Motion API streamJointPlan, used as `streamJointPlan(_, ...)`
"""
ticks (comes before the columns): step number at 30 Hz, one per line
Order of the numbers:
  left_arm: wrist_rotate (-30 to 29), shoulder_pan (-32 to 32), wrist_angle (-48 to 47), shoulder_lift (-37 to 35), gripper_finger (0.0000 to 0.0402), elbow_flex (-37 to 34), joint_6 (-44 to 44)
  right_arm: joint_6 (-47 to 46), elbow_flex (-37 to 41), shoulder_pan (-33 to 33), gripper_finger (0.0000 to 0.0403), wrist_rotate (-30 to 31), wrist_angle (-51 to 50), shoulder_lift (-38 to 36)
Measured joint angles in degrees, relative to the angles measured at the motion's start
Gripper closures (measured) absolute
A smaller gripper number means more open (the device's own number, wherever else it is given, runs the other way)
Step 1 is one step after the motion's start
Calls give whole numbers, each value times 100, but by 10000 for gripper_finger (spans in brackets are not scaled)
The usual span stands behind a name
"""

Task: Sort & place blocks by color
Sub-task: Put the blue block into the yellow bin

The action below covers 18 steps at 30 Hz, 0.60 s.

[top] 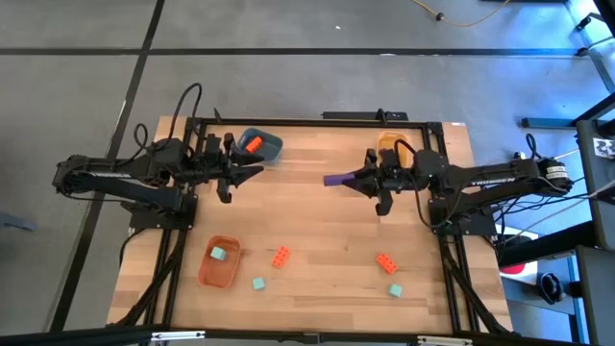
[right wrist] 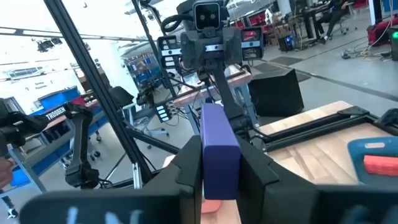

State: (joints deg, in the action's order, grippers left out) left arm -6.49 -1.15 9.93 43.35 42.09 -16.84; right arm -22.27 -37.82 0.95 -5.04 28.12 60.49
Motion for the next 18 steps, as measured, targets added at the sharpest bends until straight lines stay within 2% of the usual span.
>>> streamJointPlan(18,-2,-2,0,2,264,0,-3,22,0,0,346,-1,50,0)
